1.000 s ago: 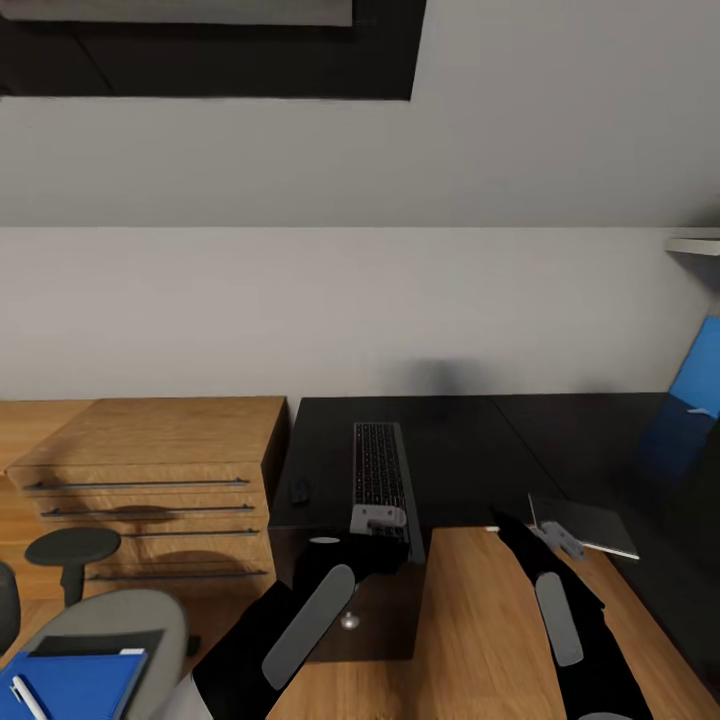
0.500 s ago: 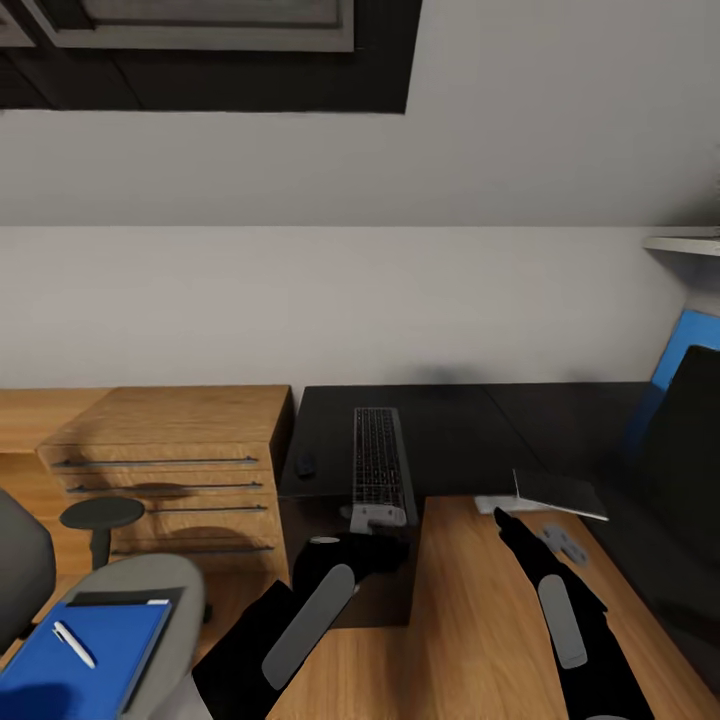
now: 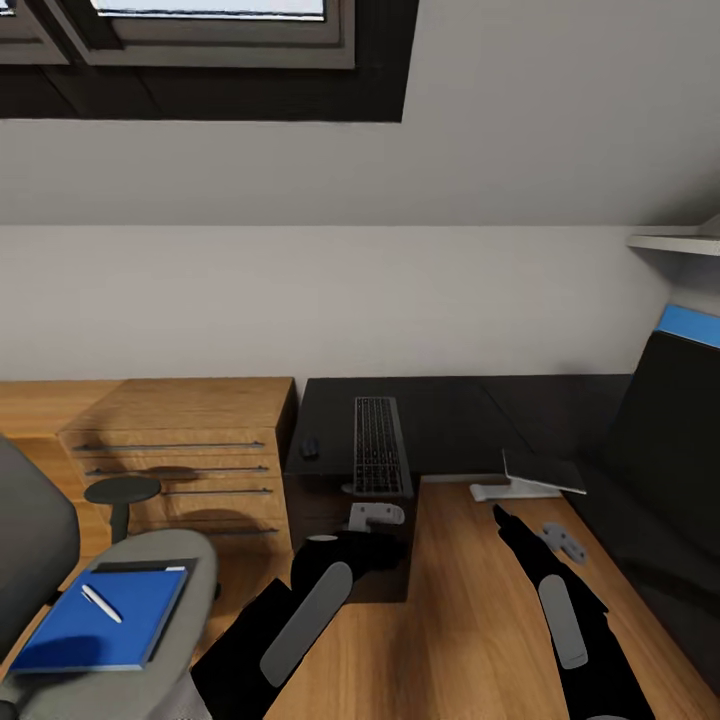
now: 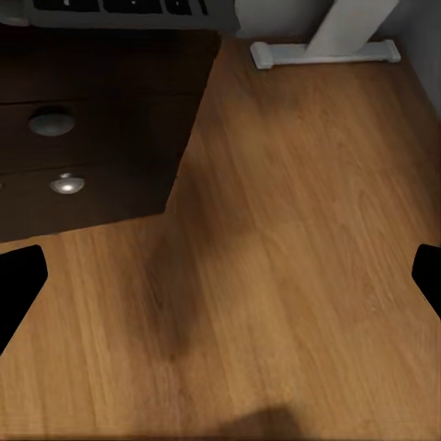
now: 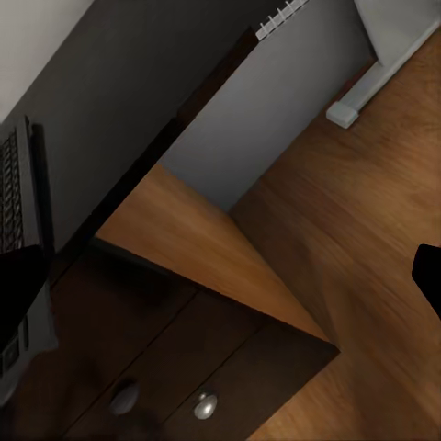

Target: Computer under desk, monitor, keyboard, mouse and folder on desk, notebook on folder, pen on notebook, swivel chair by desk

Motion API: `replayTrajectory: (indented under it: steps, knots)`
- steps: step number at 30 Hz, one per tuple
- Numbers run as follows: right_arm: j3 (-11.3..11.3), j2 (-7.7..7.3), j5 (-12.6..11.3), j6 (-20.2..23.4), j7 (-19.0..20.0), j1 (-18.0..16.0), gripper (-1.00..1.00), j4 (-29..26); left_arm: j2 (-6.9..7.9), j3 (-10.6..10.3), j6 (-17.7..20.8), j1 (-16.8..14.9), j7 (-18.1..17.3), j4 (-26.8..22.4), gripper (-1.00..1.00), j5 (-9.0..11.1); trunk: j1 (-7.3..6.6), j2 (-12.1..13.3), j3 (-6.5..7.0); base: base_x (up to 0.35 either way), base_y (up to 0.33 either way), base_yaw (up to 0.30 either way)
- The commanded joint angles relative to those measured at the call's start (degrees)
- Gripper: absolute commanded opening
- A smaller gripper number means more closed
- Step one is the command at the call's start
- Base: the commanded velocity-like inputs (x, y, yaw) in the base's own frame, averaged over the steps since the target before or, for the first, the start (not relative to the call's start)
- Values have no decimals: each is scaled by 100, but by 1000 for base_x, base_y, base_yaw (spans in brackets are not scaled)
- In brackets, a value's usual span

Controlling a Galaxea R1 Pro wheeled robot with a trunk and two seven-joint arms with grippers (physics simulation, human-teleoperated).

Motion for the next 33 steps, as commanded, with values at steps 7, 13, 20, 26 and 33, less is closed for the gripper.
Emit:
replayTrajectory:
  steps: [7, 13, 20, 26, 33]
  knots:
    - [-9, 5, -64, 36, -27, -4, 100, -21, -22, 456, 19, -6, 55, -74, 100, 71, 43, -84, -43, -23, 0, 0]
    - [-16, 0, -62, 33, -28, -4, 100, -18, -44, 581, 23, -6, 53, -110, 100, 74, 175, -325, -150, -3, 0, 0]
    - [-18, -4, -63, 32, -20, -4, 100, -16, -51, 606, 23, -6, 53, -119, 100, 75, 329, -606, -276, 0, 0, 0]
    - [-101, -3, -61, 31, -28, -4, 100, -3, -46, 611, 23, -6, 53, -119, 100, 75, 461, -846, -384, 0, 0, 0]
    - [-158, -91, 14, -428, -73, -11, 100, 723, -47, 611, 24, -6, 57, -119, 100, 75, 614, -1127, -509, 0, 0, 0]
